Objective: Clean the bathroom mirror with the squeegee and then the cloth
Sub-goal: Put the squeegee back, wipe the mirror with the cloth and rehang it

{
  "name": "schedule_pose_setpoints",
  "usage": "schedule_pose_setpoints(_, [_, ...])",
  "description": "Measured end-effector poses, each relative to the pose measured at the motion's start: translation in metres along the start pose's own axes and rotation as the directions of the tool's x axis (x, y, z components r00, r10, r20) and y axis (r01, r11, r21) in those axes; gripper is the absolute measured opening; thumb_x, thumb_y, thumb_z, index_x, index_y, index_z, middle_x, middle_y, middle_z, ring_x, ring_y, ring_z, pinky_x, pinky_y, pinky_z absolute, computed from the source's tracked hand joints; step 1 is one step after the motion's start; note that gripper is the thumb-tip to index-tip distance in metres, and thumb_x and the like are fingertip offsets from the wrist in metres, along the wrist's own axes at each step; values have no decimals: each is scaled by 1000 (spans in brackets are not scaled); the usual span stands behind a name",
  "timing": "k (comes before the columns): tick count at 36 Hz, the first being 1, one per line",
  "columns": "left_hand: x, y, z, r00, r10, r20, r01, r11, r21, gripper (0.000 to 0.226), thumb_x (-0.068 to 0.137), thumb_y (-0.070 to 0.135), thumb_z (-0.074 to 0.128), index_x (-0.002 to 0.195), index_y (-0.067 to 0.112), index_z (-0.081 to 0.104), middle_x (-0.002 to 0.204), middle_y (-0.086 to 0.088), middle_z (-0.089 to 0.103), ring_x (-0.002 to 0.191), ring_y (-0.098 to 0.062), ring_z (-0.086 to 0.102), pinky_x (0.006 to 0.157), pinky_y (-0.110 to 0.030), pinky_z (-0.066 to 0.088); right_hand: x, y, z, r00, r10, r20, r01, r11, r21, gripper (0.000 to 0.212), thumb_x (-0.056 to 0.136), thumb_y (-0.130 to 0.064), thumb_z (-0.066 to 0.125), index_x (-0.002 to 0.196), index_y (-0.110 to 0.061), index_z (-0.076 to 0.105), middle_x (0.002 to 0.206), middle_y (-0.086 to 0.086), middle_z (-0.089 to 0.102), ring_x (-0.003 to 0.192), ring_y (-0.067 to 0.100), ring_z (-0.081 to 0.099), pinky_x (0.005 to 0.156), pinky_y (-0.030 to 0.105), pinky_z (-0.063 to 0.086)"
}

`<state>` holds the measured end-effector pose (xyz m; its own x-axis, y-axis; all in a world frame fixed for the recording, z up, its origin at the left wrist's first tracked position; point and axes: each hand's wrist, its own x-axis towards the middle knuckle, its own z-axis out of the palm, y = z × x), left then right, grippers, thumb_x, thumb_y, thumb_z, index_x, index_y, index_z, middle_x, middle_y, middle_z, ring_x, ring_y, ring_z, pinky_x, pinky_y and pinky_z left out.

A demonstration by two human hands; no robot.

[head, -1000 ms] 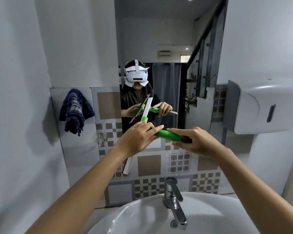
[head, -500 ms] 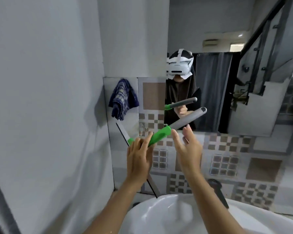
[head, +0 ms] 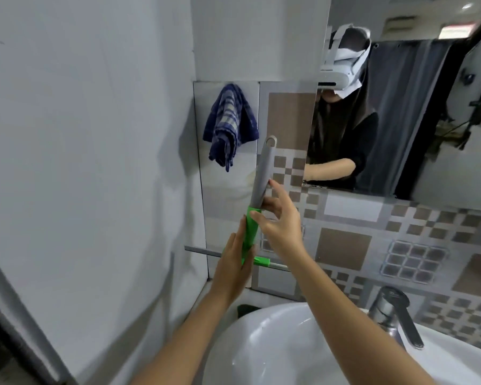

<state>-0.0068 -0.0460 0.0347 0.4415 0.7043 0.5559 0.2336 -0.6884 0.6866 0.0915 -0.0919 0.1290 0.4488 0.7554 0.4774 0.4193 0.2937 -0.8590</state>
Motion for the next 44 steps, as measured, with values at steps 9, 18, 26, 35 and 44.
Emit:
schedule_pose_setpoints(9, [-28,-30,10,972,-171,159,191,974,-122,68,94,33,47,128,64,-3,147,4,35,126,-18,46,100,-37,46,-19,56,21,987,135,86,-132,990,-48,72,76,0,71,135,-25,38,92,-14,61,99,12,61,93,40,52])
schedule_pose_setpoints(18, [-34,-55,22,939,-250,234,273,959,-71,75,93,25,54,129,59,-3,130,-9,52,101,-6,53,90,-29,49,-15,84,25,952,272,143,-258,959,-114,73,77,-1,70,136,-24,34,102,-1,60,105,18,59,93,40,52])
schedule_pose_setpoints(26, [-21,-77,38,931,-284,229,291,957,6,77,93,24,53,134,55,-5,126,-10,54,98,-10,56,85,-29,52,-3,101,27,947,287,145,-270,955,-125,74,78,-1,69,138,-21,32,106,1,62,101,13,58,97,40,49])
schedule_pose_setpoints(35, [-3,-95,52,933,-303,194,315,949,-33,73,93,28,52,139,56,3,138,-2,47,116,-17,54,95,-42,50,7,121,34,966,231,116,-212,965,-157,72,80,-3,68,138,-23,30,98,-6,60,95,6,57,92,24,45])
schedule_pose_setpoints(44, [-1,-100,45,930,-274,243,292,955,-40,66,93,41,47,139,56,1,144,3,38,119,-8,47,98,-32,45,5,126,34,965,232,123,-210,963,-169,69,82,-6,67,138,-25,31,117,-1,57,111,11,52,94,18,43])
